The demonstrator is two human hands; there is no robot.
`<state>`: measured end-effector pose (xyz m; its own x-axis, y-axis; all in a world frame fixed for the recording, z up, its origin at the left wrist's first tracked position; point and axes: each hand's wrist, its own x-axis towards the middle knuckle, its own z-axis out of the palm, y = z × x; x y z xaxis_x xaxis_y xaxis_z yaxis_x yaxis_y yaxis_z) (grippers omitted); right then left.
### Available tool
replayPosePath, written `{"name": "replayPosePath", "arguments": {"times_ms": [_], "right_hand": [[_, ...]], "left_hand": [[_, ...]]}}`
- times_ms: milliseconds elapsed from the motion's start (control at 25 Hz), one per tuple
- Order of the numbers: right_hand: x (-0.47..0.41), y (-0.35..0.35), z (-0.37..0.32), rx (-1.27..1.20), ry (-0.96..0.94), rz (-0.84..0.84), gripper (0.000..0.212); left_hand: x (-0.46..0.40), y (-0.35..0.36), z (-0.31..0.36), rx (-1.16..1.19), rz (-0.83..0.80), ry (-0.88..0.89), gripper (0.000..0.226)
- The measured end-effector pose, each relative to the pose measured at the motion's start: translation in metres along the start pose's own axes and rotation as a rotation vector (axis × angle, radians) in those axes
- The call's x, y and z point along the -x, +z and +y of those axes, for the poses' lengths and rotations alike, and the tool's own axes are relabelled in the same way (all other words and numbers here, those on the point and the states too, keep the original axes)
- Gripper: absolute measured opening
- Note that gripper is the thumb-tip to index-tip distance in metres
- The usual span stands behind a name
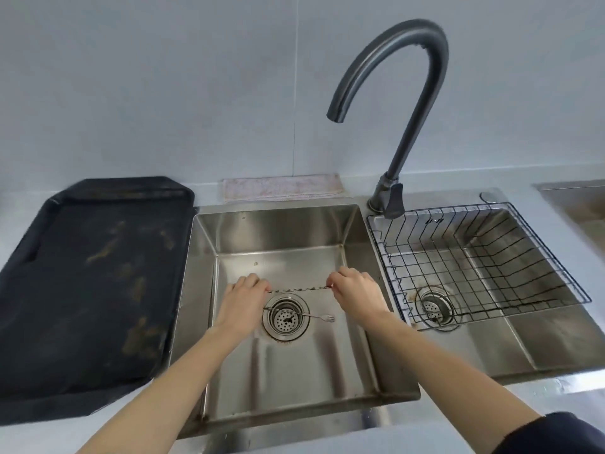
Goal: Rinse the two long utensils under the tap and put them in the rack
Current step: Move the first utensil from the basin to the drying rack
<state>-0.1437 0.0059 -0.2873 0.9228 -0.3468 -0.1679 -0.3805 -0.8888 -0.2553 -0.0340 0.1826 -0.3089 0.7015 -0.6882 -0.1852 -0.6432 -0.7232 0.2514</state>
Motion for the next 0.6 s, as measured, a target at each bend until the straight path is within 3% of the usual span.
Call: {"name": "replayPosePath", "arguments": {"times_ms": [360, 600], "right_hand": [[0.039, -0.028, 0.025, 0.008, 0.115, 0.2, 0.027], [0.056, -0.051, 0.076, -0.002, 0.095, 0.214, 0.028]], "left_hand": [[0.001, -0.021, 0.043, 0.019, 0.084, 0.18, 0.029], [-0.005, -0.017, 0.1, 0.061, 0.152, 0.163, 0.028]]}}
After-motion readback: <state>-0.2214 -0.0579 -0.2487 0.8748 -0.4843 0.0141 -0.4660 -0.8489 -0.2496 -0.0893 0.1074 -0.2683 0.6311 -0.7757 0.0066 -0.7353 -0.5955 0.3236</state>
